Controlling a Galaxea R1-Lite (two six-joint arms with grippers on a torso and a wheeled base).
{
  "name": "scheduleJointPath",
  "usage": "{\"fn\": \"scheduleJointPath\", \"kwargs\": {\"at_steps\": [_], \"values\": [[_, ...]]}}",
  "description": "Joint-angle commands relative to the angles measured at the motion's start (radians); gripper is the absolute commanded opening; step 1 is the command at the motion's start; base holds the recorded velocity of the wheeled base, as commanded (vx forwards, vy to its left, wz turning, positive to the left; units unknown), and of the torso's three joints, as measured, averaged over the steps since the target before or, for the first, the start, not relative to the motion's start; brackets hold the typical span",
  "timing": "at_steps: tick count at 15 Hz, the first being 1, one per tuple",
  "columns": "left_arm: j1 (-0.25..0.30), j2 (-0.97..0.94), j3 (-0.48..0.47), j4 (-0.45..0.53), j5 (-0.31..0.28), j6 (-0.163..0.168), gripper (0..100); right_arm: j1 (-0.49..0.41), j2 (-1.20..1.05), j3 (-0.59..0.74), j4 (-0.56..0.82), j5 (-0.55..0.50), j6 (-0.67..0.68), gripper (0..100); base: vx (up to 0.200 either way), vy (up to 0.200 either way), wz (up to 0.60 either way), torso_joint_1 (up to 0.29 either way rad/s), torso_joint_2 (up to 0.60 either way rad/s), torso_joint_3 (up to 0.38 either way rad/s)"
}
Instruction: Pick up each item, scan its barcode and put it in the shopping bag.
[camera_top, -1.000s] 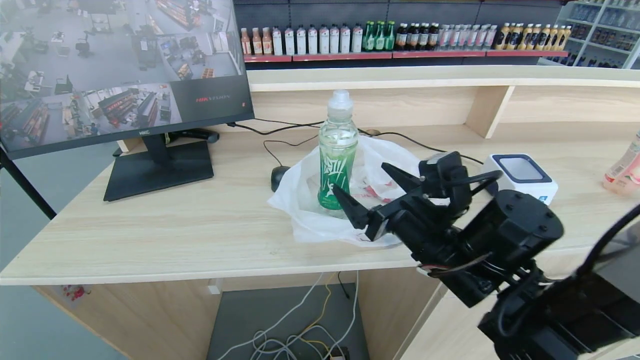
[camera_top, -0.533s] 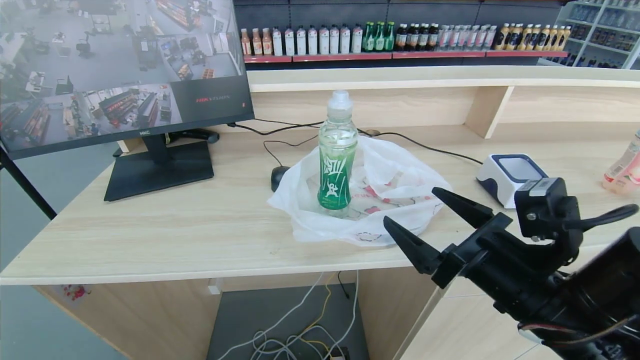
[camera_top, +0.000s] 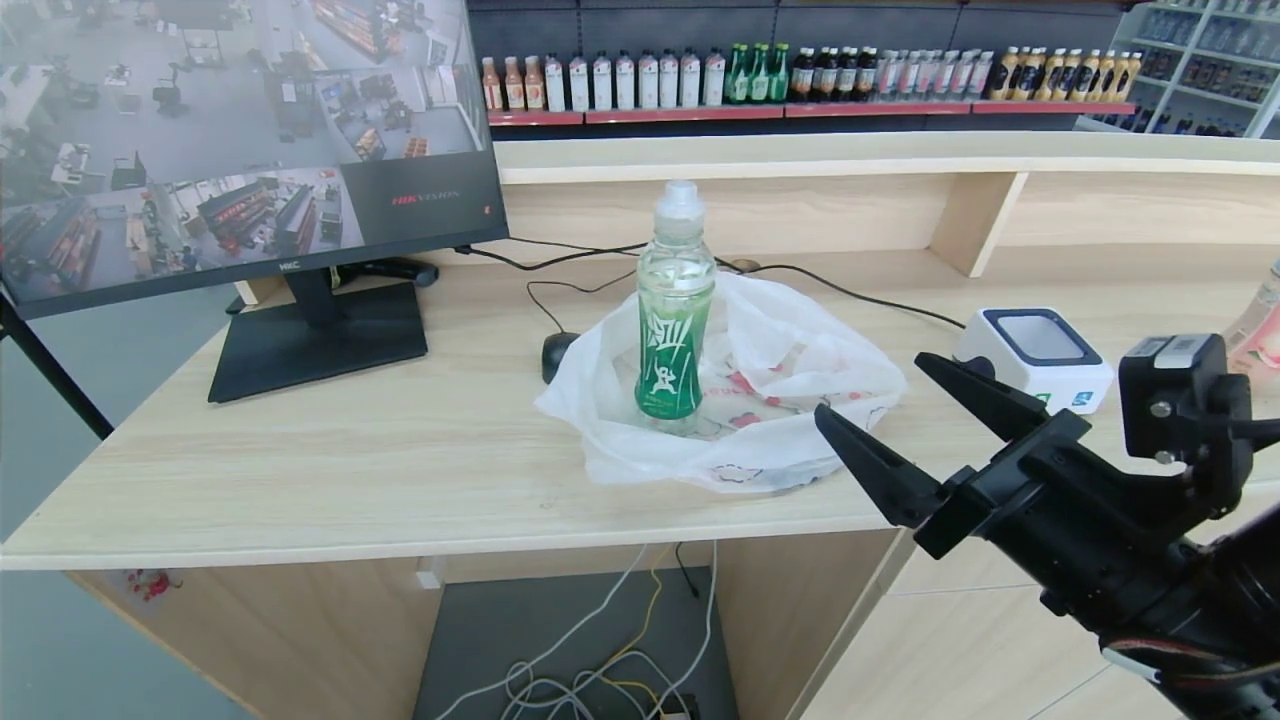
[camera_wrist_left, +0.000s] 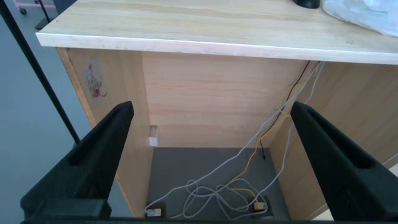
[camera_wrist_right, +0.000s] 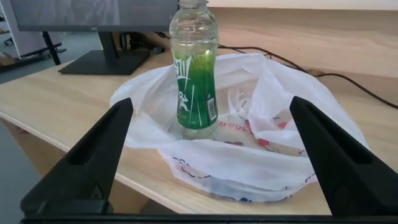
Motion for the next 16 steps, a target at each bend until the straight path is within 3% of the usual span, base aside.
{"fn": "scheduleJointPath", "kwargs": {"at_steps": [1,16], "values": [[0.000,0.000,0.000,0.000,0.000,-0.001,100,-0.003,0.015,-0.010,-0.001,0.000,-0.001,100,0.000,0.000,0.00,0.000,0.00,0.000],[0.000,0.000,0.000,0.000,0.000,-0.001,100,-0.058,0.029,-0.006,-0.001,0.000,0.001,100,0.000,-0.187,0.00,0.001,0.00,0.002]]}}
